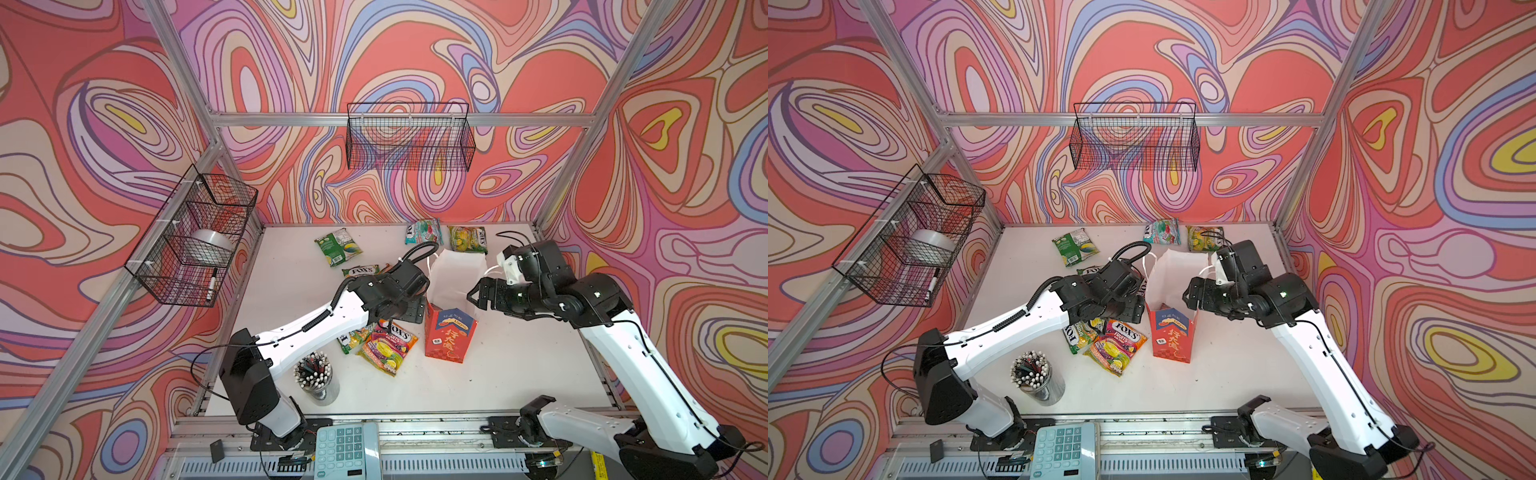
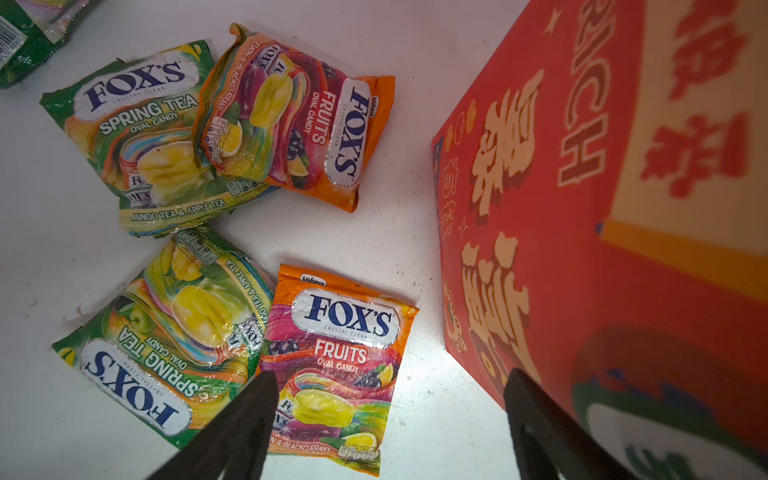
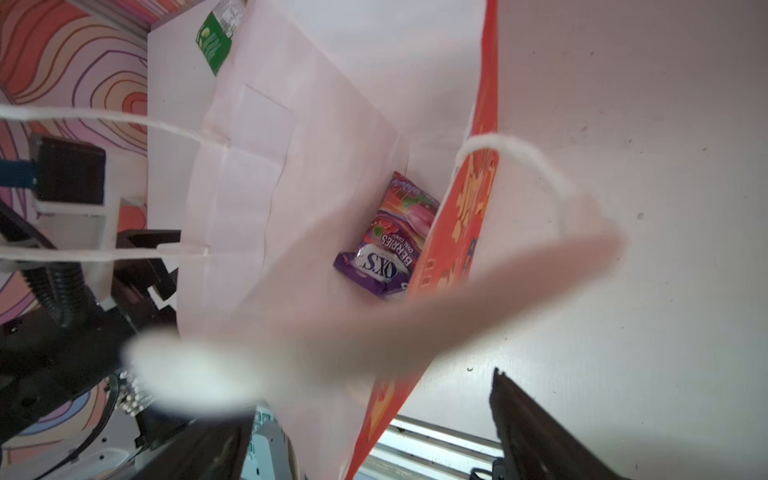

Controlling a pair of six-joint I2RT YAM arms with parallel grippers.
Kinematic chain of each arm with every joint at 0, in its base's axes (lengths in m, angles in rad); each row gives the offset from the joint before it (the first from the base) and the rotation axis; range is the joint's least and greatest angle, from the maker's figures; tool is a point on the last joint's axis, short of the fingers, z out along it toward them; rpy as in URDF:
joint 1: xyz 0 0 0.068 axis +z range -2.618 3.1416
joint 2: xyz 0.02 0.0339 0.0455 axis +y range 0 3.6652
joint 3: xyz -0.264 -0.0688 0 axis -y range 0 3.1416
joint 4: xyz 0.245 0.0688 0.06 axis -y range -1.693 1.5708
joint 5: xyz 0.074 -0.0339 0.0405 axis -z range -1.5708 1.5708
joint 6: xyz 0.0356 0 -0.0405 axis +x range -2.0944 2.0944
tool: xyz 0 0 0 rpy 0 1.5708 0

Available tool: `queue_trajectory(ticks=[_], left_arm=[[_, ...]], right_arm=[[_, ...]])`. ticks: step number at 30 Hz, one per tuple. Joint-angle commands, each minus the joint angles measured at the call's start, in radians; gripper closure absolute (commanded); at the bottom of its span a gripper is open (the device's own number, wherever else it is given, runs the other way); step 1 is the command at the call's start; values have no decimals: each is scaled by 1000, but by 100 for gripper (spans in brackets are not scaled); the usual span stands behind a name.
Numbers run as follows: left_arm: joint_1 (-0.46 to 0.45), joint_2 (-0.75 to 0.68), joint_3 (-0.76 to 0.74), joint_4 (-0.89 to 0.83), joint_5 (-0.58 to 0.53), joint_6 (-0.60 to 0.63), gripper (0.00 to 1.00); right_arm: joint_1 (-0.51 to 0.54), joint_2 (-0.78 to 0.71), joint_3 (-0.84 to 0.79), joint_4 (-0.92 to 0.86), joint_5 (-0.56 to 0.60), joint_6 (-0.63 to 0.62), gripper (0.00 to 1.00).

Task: Place the snacks into the paper bag
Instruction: 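Withdraw the left gripper from the bag while the right holds the bag rim, then lower the left gripper onto the orange Fox's Fruits packet and grasp it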

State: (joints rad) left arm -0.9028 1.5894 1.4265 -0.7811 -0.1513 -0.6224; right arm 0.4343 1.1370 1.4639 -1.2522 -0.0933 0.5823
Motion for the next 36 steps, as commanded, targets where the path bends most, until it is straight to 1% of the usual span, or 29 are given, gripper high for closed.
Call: queue_trajectory(ticks=[1,4,8,11,14,15,18,20,23,24,29,33,36], left_arm=[[5,34,-13,28,31,-8,15],[5,28,-36,58,56,-16,15],[4,24,-50,83,85,-29,16],[-1,23,-68,127,129,-40,16],[-14,24,-72,158,144,-49,16],[-17,26,-71,160,144,-52,16],[-31,26,-64,167,148,-57,17],[-38,23,-63,178,152,-58,17],[-39,13,-53,166,157,-58,17],[-40,2,-49,151,149,-57,16],[-40,-108,-38,47,34,-65,13],[-39,-220,-86,-18,-44,-86,9],[-33,-282,-131,-103,-88,-116,4]], right_arm=[[7,23,-6,47,139,57,17],[7,44,-26,70,155,75,24],[7,65,-31,79,182,84,30],[9,76,-43,91,189,95,37],[10,84,-48,97,203,104,51],[10,84,-48,98,204,107,59],[12,85,-49,97,211,110,78],[12,84,-50,90,222,110,87],[11,81,-47,84,232,104,98],[11,80,-42,79,235,101,100],[11,78,-31,59,263,85,100],[11,73,-38,58,282,75,100],[11,67,-46,65,287,72,100]])
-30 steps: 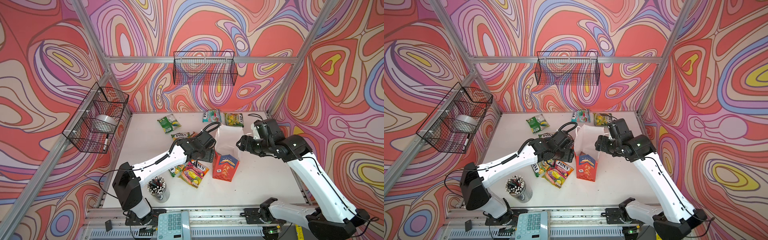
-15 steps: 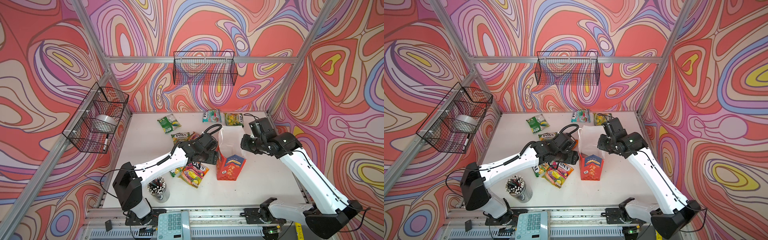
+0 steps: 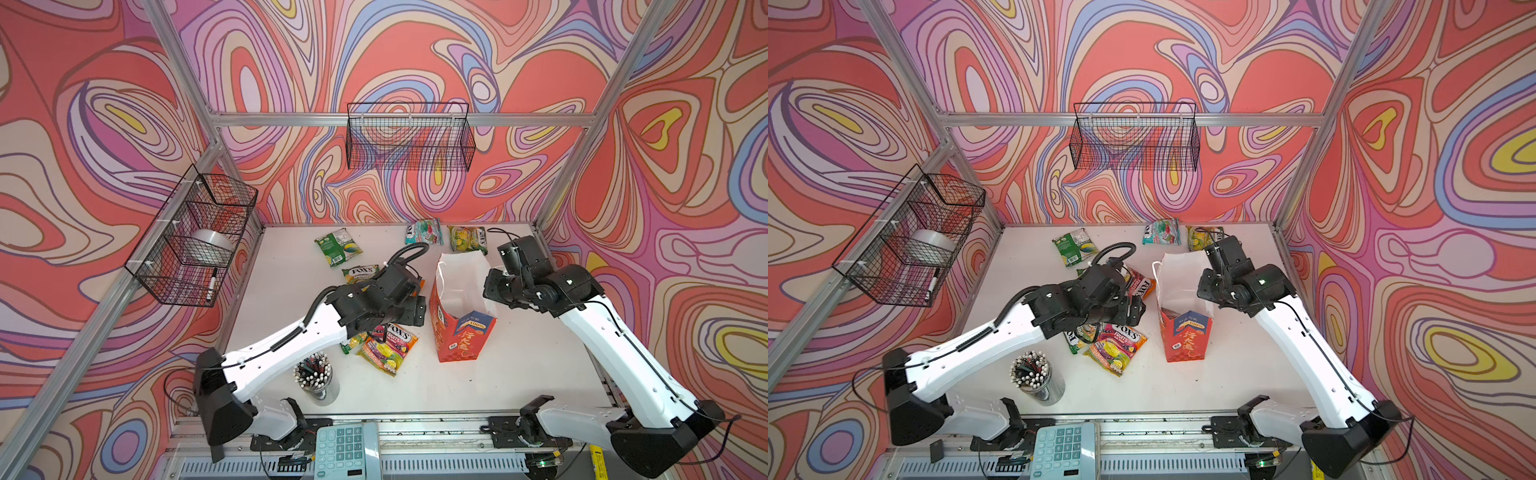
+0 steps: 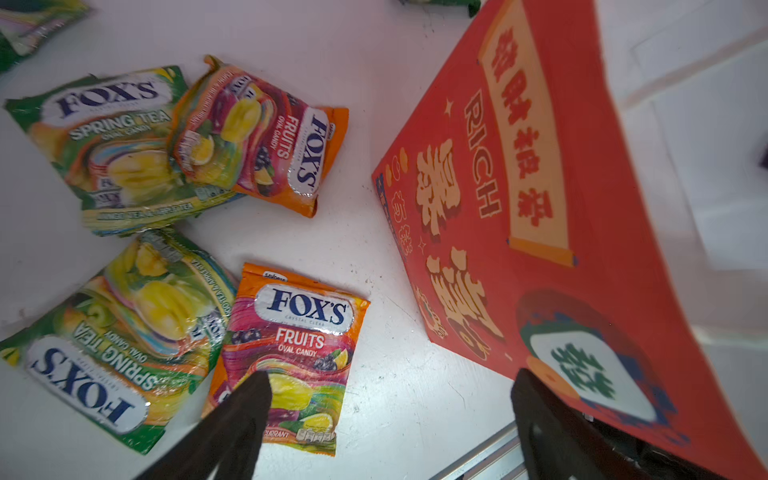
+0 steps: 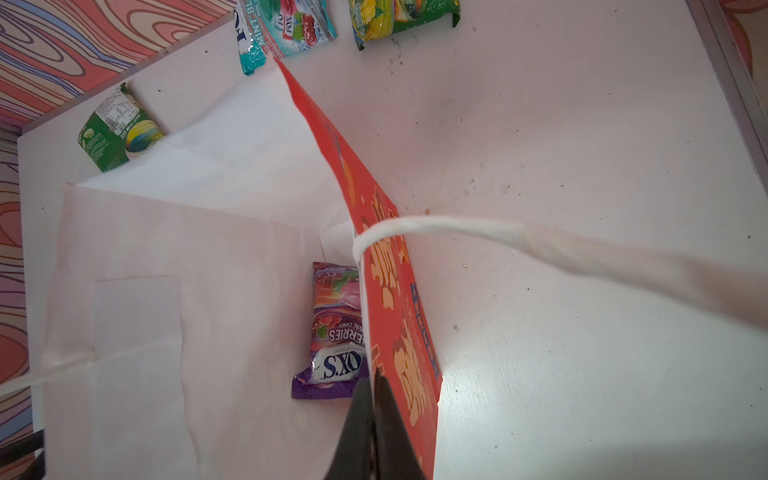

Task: Place the snacks into the paper bag
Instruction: 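Lower the left gripper onto the orange Fox's Fruits packet and grasp it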

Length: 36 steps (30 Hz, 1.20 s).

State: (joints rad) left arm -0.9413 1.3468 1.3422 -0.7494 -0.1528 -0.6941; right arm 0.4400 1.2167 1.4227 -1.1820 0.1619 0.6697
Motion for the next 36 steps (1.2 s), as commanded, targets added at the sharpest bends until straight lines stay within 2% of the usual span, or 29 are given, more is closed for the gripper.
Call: queue_trajectory(ticks=[1,2,7,12,16,24,28,36], left_arm=[[7,-53,-61,-157,-94,-61,3],[8,-65,-81,-177,-93,-79,0],[9,-115,-225,-186,-39,-165,0],[10,-67,-327,-119,44,-169,0],[9,45,-330,-65,103,-99,0],[18,267,-252,-81,39,36,0],[30,339,-223,-75,23,102,0],[68,455,-208,-10,88,196,0]], right_arm=[[3,-14,-7,-3,34,-16,100],[5,-16,-8,-1,32,-17,100],[4,-31,-22,12,21,-21,100],[3,-52,-46,29,5,-23,100],[5,-63,-65,38,-16,-24,100],[4,-101,-103,44,-43,-22,100],[3,-116,-116,37,-45,-21,100],[4,-128,-119,30,-44,-16,100]])
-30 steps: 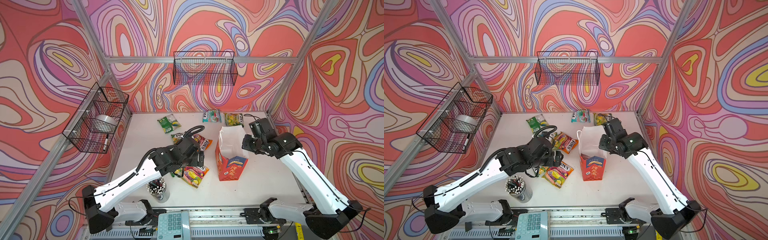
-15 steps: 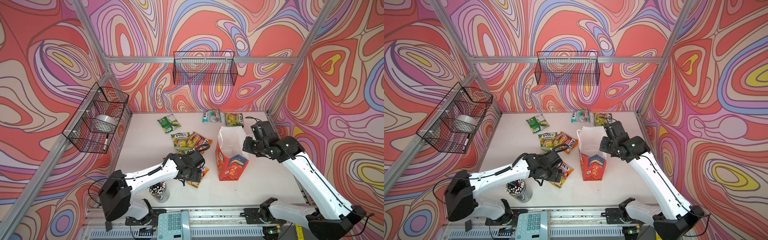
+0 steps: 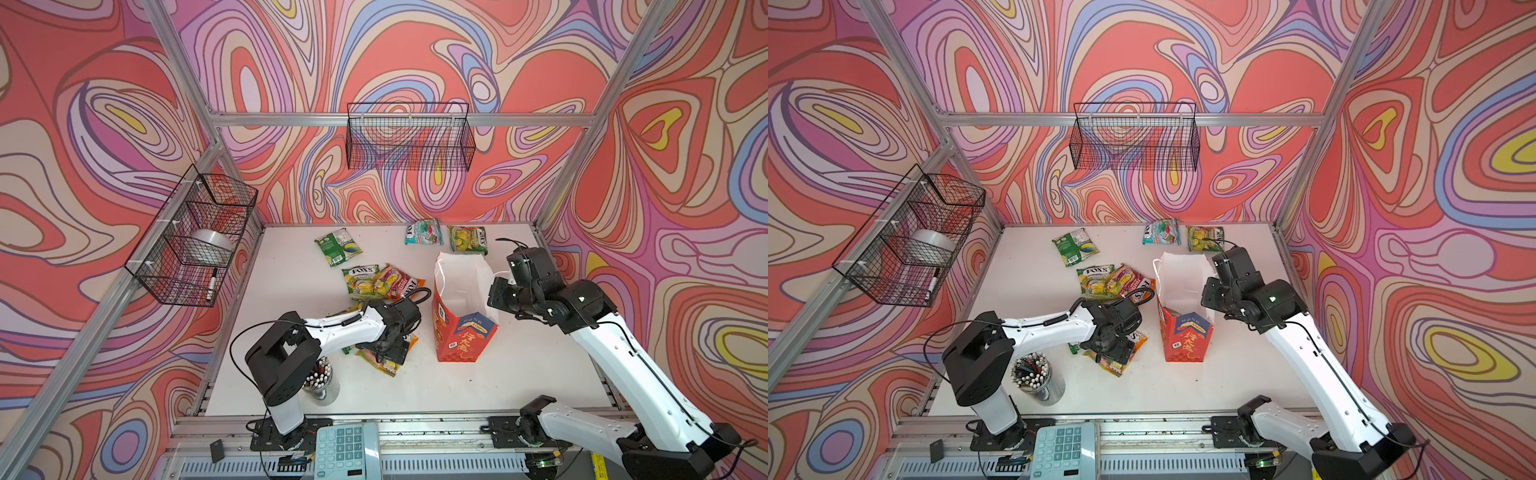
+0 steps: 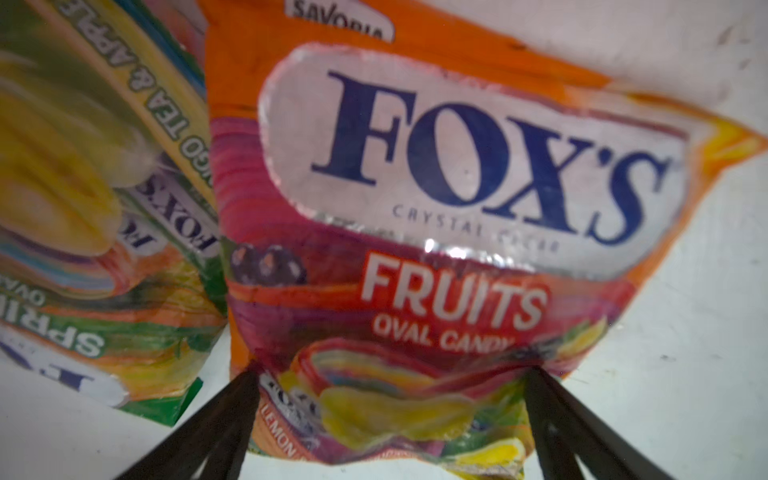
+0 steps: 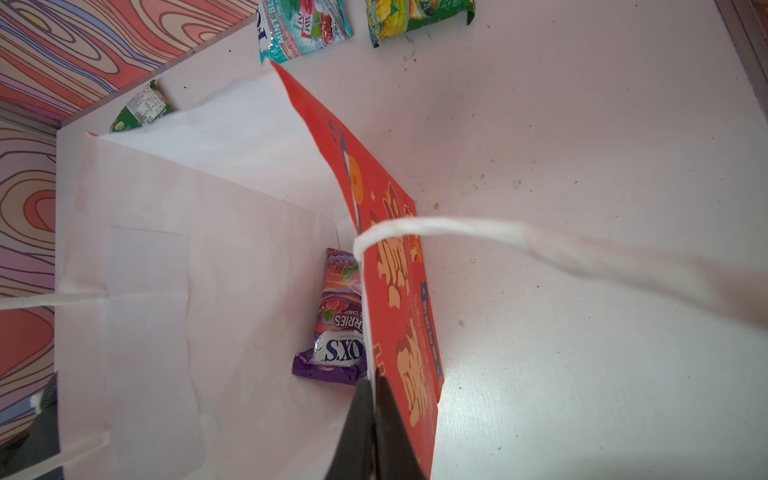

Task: Place the snacks into the paper bag
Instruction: 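Lower the left gripper onto the orange Fox's Fruits packet and grasp it, then lift the orange packet with the left gripper toward the bag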

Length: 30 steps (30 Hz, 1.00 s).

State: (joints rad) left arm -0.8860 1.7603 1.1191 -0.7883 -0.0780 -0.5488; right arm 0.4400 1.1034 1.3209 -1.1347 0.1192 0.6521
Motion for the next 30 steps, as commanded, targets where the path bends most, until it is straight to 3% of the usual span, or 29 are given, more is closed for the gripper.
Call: queue_trajectory(ticks=[1,6,22,30], left_arm=[[12,53,15,35,24,50,0],[12,69,-25,66,27,13,3],[11,-13,-159,176,-2,-156,48],[-13,-121,-182,221,-26,-253,58]], right_arm=[[4,-13,-18,-19,-3,3,100],[4,-19,-18,-18,-3,3,100],[5,-42,-45,16,-63,-4,100],[4,-69,-72,38,-86,-15,100]])
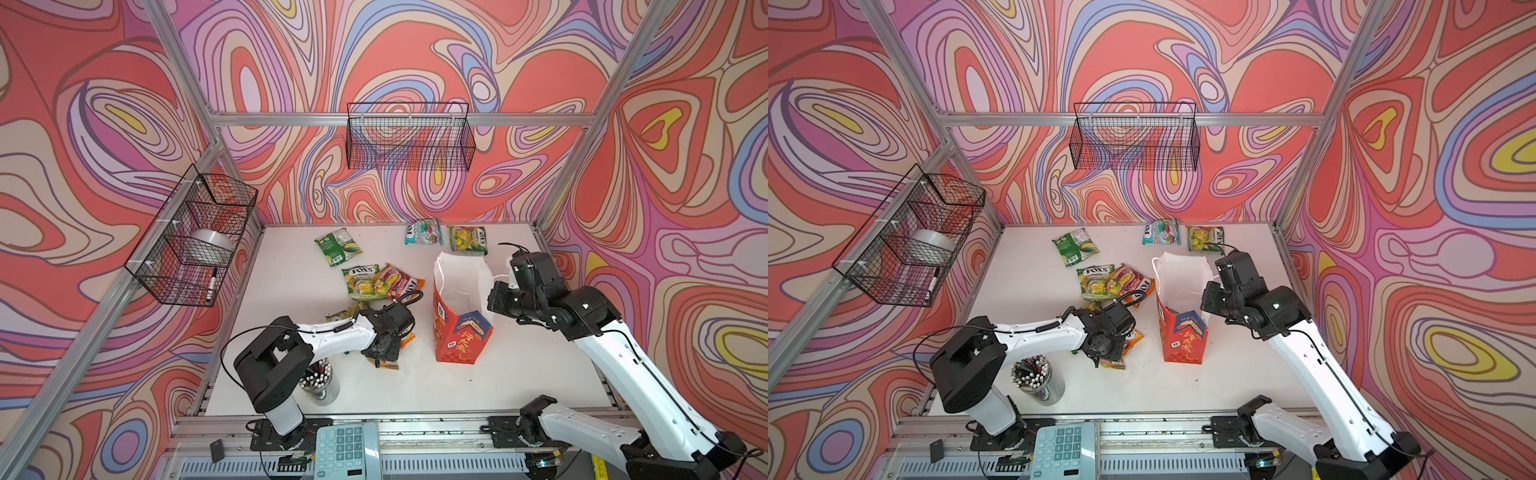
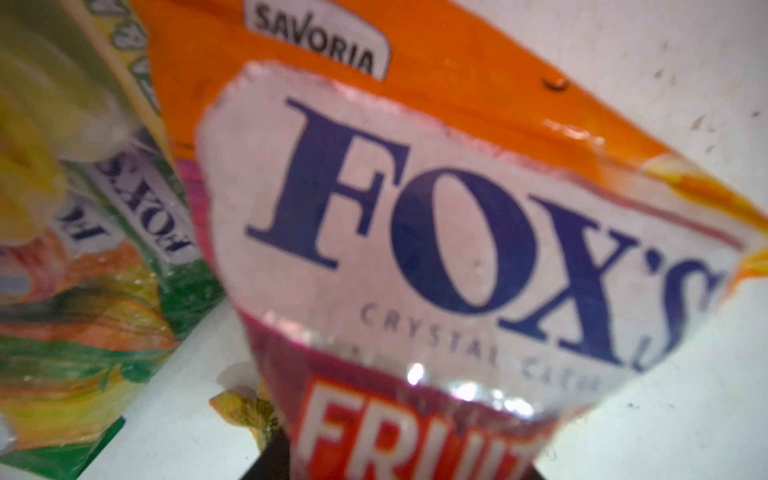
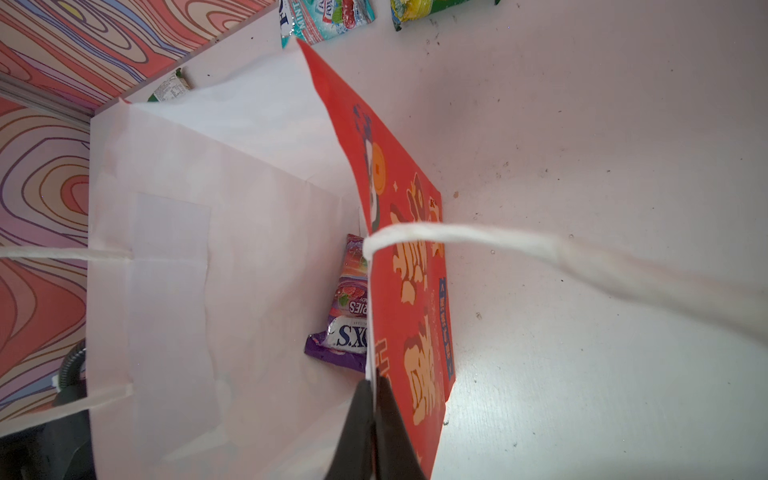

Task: Place the snacks into the paper bag
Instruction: 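Lift the orange packet with the left gripper toward the bag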

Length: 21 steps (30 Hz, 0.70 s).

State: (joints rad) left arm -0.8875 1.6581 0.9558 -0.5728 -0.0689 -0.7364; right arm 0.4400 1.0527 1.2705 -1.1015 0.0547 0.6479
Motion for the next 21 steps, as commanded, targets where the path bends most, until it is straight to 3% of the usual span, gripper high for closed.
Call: queue_trajectory(ticks=[1,9,21], left_arm=[[-18,-26,-12,3,-38,-73,59],[-62,-98,41,0,-66,-129,67],[-81,-271,109,-66,-114,-124,69]], right_arm=[[5,-25,-30,14,-27,-12,100],[4,-72,-75,65,-47,-8,100],[4,-103,-50,31,-27,-9,100]])
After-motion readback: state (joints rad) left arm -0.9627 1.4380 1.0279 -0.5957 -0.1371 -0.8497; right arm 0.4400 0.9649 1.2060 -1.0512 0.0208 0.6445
